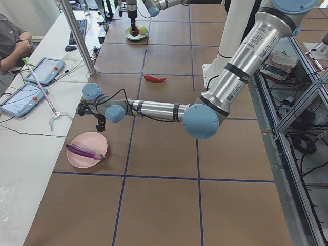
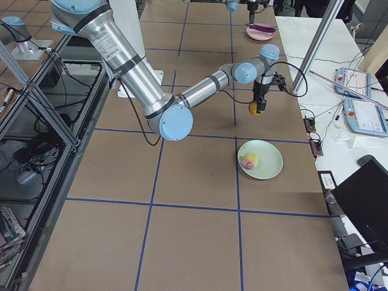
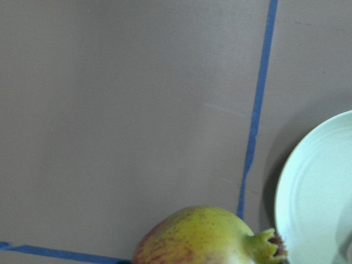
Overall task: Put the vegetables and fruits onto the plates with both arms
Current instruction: 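Carry the pomegranate to the green plate and release it while the left gripper withdraws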
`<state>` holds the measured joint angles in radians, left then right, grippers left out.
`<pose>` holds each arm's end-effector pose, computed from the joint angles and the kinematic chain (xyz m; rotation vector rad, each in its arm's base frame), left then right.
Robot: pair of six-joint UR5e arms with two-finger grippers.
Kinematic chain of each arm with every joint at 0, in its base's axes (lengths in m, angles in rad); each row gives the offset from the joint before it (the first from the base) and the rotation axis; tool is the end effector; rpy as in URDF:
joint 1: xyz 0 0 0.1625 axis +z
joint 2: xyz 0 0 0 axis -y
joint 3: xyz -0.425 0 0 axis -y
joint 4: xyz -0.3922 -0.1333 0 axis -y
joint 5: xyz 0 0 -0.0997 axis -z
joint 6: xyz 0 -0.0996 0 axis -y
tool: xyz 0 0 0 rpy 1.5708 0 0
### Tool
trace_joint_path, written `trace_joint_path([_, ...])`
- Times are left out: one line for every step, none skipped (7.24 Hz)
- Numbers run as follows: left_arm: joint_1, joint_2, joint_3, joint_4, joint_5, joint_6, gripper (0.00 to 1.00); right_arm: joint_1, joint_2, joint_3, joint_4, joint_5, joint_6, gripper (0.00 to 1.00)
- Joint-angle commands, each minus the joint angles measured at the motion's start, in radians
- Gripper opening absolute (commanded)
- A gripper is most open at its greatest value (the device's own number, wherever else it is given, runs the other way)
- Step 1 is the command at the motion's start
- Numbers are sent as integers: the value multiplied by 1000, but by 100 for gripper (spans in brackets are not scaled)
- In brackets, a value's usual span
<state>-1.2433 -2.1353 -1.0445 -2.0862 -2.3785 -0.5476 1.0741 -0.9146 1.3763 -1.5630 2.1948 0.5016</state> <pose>0.1801 -0.7207 0.5127 0.1400 0.9319 0.0199 -0.2847 -0.6828 0.3515 0.1055 -0.7549 -0.1418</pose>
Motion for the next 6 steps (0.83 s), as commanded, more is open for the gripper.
trace_joint_path([1,0,-3,-2,-1,0,100,50,-113,-171,296,51,-140,3])
trace_joint_path([1,1,-6,-2,-1,0,100,50,-112,-234,357,51,-141,8])
trace_joint_path([1,2,-17,0,-1,0,100,50,-112,-238,354,49,-138,52])
trace_joint_path([1,11,-26,1,-2,0,100,50,-106,-237,356,49,-133,100])
trace_joint_path([1,12,-40,5,-2,-2,100,81,-102,-233,350,59,-138,100])
trace_joint_path([4,9,-52,5,2,-62,100,124,-111,-233,344,101,-147,100])
